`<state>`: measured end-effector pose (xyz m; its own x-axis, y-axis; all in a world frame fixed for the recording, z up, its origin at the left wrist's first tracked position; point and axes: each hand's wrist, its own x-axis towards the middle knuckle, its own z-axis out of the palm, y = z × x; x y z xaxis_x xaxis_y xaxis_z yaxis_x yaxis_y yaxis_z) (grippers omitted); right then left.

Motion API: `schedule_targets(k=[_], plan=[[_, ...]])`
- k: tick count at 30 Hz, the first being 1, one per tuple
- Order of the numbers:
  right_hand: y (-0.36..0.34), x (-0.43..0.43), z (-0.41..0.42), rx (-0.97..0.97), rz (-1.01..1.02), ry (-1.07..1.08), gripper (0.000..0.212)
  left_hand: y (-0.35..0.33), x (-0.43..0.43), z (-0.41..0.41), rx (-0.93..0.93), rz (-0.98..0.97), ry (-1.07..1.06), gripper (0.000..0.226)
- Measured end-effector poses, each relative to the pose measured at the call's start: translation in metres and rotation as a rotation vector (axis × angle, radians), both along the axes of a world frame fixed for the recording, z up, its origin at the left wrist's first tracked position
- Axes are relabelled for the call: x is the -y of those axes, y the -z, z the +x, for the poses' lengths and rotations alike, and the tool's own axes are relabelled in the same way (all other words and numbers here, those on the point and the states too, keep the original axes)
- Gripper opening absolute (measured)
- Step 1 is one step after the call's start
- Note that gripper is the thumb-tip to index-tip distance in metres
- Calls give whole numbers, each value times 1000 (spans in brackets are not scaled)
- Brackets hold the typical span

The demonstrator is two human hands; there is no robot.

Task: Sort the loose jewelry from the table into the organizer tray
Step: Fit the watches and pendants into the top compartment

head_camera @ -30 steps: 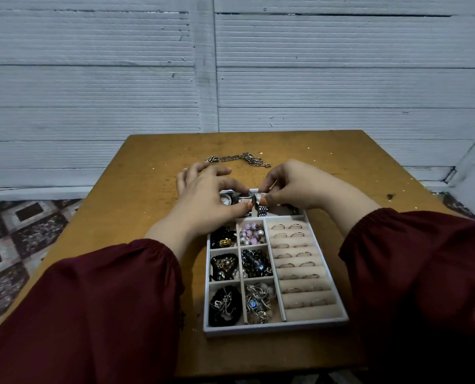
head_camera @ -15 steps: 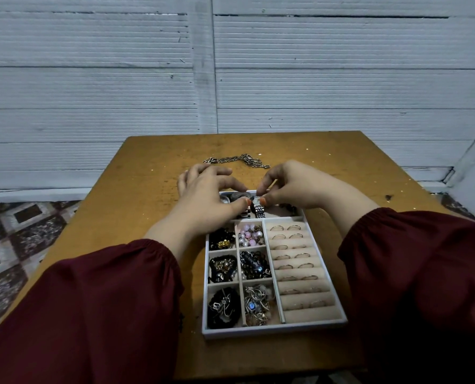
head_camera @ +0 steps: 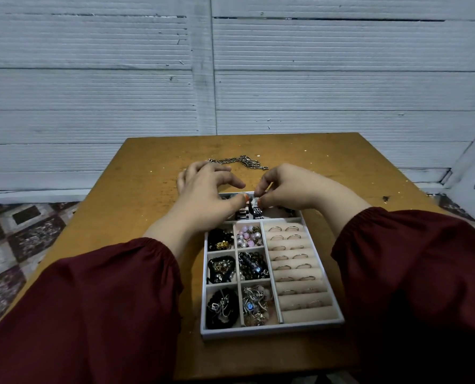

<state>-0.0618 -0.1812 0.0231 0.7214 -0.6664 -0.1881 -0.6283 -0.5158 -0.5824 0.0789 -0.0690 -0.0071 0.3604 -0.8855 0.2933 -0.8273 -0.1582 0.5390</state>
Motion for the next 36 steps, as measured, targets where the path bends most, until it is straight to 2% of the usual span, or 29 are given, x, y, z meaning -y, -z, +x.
schedule_targets(k=[5,9,11,15,18,29,33,36], plan=[[-1,-2,2,2,1,-11,12,-2,-1,2,-3,-27,-27,13],[-1,1,2,17,20,-4,10,-1,-2,3,-12,-25,-34,13],[0,3,2,32,12,11,10,-1,-2,2,-26,-14,-35,20],[1,4,1,62,-12,31,10,0,-1,2,-15,-31,-54,9],[1,4,0,87,-34,46,10,1,0,3,-16,-49,-69,10],[-1,21,13,281,-193,116,5,-9,27,13,-36,-143,-72,17],[1,38,20,253,-281,189,9,-12,44,22,-30,-148,-72,16],[5,51,28,195,-360,214,2,-10,57,36,11,-109,-99,16]])
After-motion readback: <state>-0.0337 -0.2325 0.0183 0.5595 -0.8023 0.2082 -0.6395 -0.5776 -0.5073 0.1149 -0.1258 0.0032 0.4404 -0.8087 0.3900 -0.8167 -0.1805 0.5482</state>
